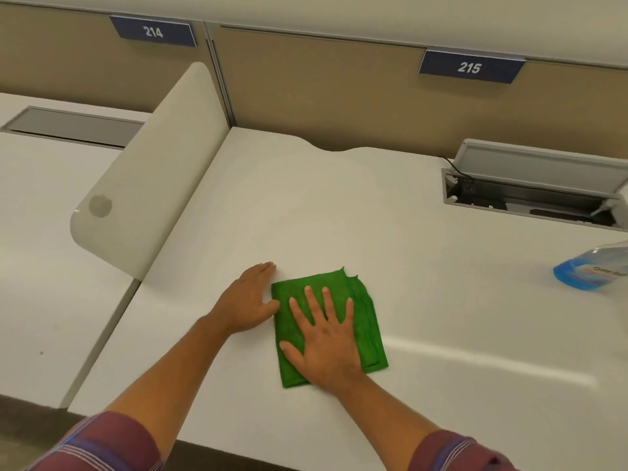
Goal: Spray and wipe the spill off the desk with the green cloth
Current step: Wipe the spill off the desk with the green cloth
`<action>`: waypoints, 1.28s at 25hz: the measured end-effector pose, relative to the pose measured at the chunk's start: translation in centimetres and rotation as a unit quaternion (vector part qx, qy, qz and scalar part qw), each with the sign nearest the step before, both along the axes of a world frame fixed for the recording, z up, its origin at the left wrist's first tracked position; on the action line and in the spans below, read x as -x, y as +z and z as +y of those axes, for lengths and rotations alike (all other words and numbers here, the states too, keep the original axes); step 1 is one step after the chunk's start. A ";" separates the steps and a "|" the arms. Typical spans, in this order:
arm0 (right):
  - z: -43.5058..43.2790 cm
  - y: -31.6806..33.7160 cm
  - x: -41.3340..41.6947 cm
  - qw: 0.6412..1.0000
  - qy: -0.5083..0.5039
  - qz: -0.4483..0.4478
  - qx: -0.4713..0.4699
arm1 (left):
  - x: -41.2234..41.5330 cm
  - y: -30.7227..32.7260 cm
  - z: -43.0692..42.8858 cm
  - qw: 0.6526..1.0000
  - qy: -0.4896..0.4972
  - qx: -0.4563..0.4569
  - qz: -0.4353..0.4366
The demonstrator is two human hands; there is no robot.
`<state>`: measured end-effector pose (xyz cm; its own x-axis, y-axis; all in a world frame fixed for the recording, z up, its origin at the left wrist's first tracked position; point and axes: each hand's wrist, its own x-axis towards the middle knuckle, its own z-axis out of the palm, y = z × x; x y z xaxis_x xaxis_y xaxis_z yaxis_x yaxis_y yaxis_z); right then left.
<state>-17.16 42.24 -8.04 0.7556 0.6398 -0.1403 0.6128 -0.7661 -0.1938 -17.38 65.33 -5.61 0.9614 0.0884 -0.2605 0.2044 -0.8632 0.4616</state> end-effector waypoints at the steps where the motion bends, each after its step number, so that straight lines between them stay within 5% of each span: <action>1: -1.0 0.0 0.7 1.000 -0.009 0.002 0.001 | 0.0 0.0 -0.3 1.000 -0.004 -0.016 0.002; 10: -9.0 0.2 2.5 0.991 -0.127 0.036 -0.011 | 3.3 -0.2 -9.4 0.988 -0.100 -0.066 -0.101; 15: -13.0 0.8 1.9 0.975 -0.187 0.066 -0.101 | 4.9 -0.2 -15.7 0.976 -0.178 -0.095 -0.085; 22: -22.0 -0.1 -0.1 0.997 -0.049 0.003 -0.060 | 5.1 -1.4 -15.3 0.974 -0.183 -0.115 -0.073; 32: -21.8 2.4 -1.6 0.994 -0.081 0.034 -0.070 | 4.7 -0.2 -15.8 0.989 -0.099 -0.036 -0.102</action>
<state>-15.60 20.42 -5.66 0.8424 0.5266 -0.1141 0.4644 -0.8170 -0.3419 -22.08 49.54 -5.81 0.9937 -0.0953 -0.0593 -0.0626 -0.9090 0.4120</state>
